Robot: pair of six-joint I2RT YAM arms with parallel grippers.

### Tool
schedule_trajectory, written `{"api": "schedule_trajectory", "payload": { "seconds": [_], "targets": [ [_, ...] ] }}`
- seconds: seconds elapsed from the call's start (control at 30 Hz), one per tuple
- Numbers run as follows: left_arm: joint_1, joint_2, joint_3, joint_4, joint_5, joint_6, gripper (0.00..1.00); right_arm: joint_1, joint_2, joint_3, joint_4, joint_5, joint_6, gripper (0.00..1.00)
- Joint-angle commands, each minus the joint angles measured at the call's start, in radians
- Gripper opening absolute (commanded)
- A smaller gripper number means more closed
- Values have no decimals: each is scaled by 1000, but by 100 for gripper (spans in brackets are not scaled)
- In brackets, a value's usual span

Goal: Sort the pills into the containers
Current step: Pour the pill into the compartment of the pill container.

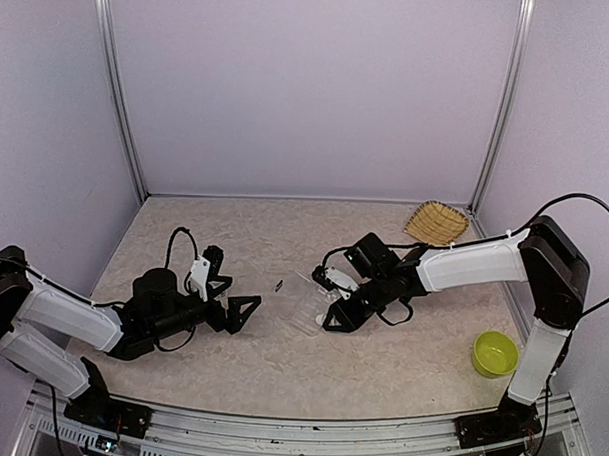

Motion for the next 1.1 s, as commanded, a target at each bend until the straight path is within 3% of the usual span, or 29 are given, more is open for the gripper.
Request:
{"api": "schedule_trajectory", "payload": {
  "seconds": [0.0, 1.07],
  "targets": [
    [7, 8, -1, 25, 11, -2, 99, 12, 5, 7, -75, 13, -17, 12],
    [7, 9, 0, 26, 8, 0, 99, 12, 30, 131, -201, 39, -70, 13]
  ]
}}
